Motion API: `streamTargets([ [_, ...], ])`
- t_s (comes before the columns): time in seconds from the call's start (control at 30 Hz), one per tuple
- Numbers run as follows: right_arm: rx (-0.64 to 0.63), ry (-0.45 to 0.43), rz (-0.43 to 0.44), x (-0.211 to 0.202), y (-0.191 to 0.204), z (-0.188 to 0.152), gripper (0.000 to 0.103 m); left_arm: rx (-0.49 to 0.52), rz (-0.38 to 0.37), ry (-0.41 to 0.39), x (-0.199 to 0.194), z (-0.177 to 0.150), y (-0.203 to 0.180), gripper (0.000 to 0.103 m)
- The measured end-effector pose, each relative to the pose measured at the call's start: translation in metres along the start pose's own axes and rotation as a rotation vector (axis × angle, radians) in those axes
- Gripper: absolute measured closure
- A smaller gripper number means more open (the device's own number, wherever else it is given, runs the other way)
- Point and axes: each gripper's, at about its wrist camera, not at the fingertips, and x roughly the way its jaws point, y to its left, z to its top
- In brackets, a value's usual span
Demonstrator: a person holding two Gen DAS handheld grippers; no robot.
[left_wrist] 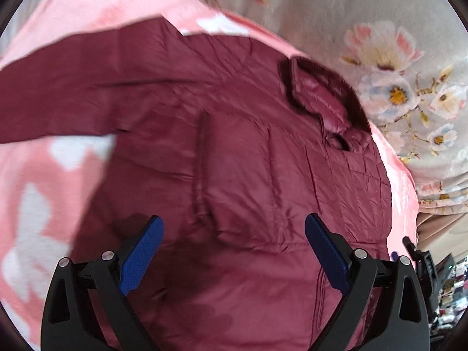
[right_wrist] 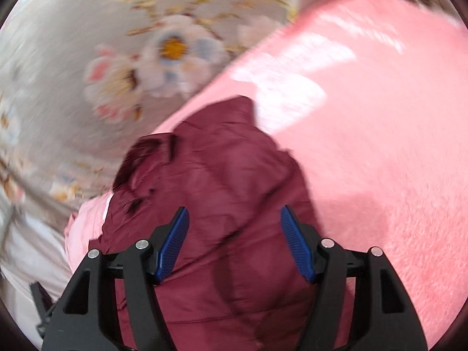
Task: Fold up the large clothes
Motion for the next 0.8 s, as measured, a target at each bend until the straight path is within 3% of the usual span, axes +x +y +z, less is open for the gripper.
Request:
streamTargets([
  [0.03,0.015,0.007,0.008,0.005,-0.001,0.000,0.040,-0.003,0.001,0.003,0.004,0.001,-0.002,0.019],
  [0.1,0.041,0.014,0.021,0.015,-0.003,0.004,0.040,-0.004,0.016,0.019,0.013,0.006,-0.008,0.049],
  [0.13,0.051,0.015,0.029,0.022,-0.002,0.009,0.040,0.003,0.023,0.016,0.016,0.009,-0.012,0.058],
  [0.2,0.069,0.015,0.041,0.035,-0.001,0.019,0.044,0.049,0.054,-0.007,0.018,0.017,-0.020,0.103],
  [0.27,0.080,0.018,0.051,0.043,0.000,0.024,0.058,0.076,0.076,-0.037,0.015,0.025,-0.025,0.103],
  [0.33,0.049,0.009,0.065,0.045,0.008,0.029,0.101,0.104,0.106,-0.097,0.004,0.035,-0.031,0.103],
  [0.43,-0.062,-0.098,0.069,0.017,0.028,0.026,0.102,0.151,0.150,-0.176,-0.013,0.041,-0.034,0.103],
  [0.5,-0.100,-0.141,-0.021,0.009,0.027,0.021,0.102,0.167,0.183,-0.169,-0.008,0.038,-0.028,0.103],
  [0.57,-0.121,-0.132,-0.127,0.014,0.016,0.018,0.102,0.179,0.236,-0.120,0.016,0.031,-0.018,0.103],
  [0.63,-0.095,-0.078,-0.178,0.026,-0.003,0.017,0.102,0.167,0.269,-0.078,0.036,0.025,-0.005,0.103],
  [0.7,-0.043,-0.015,-0.169,0.036,-0.021,0.016,0.103,0.175,0.273,-0.109,0.041,0.019,-0.001,0.102],
  [0.8,-0.078,-0.049,-0.206,0.024,-0.013,0.019,0.100,0.175,0.276,-0.114,0.038,0.020,-0.003,0.100],
])
